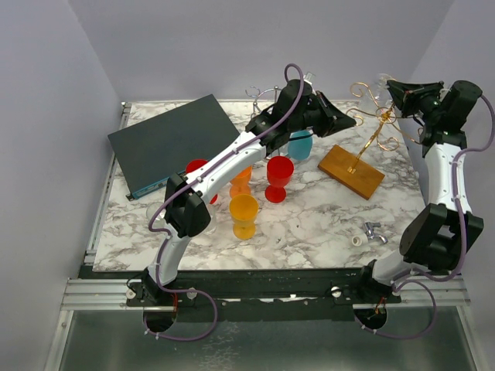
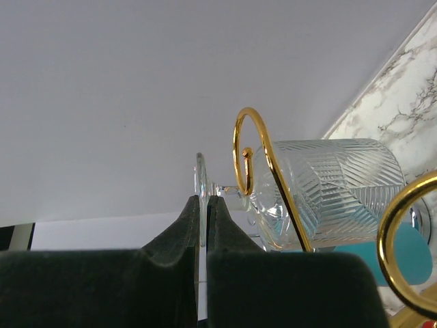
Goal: Take the wine glass off the wine glass rack
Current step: Pick up the wine glass from the wine rack.
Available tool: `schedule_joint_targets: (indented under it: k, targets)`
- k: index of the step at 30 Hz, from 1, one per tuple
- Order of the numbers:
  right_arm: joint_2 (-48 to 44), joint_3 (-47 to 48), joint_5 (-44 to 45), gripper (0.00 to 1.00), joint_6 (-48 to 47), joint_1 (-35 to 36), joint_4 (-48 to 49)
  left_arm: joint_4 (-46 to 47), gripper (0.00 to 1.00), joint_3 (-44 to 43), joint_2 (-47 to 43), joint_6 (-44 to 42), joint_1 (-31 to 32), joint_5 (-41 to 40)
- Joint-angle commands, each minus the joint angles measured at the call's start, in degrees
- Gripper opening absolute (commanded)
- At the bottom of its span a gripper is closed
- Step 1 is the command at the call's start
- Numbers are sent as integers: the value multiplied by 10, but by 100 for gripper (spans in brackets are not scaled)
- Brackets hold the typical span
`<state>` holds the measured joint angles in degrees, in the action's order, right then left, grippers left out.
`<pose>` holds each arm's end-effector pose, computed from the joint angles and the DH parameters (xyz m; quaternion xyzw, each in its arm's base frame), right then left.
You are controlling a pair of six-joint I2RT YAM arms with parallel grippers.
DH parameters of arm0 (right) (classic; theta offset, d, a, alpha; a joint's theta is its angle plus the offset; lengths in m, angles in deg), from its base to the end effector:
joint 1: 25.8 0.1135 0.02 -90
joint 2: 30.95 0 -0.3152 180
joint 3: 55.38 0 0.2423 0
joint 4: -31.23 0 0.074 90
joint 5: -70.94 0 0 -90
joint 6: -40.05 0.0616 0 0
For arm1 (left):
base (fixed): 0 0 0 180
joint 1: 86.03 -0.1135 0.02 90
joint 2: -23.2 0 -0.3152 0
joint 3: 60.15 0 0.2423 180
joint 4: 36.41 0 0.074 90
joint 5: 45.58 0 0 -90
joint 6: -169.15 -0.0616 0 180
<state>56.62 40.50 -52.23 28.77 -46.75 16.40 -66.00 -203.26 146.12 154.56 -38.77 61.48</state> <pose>0.3587 -0.1012 0.4492 0.4239 0.6065 0.4947 0.4558 0.3599 -0.4161 0.4400 -0.0904 0.7549 -0.6155 0.2076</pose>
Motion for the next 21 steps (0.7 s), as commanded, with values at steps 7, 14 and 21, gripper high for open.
schedule_joint_targets:
  k: [7, 14, 21]
  targets:
    - [29, 67, -12, 1, 10, 12, 59, 17, 0, -32, -13, -9, 1, -3]
    - [48, 91, -2, 1, 3, 17, 55, 16, 0, -33, -11, -9, 2, -1]
    - [74, 124, 5, 1, 9, 20, 56, 15, 0, -32, -10, -9, 1, 0]
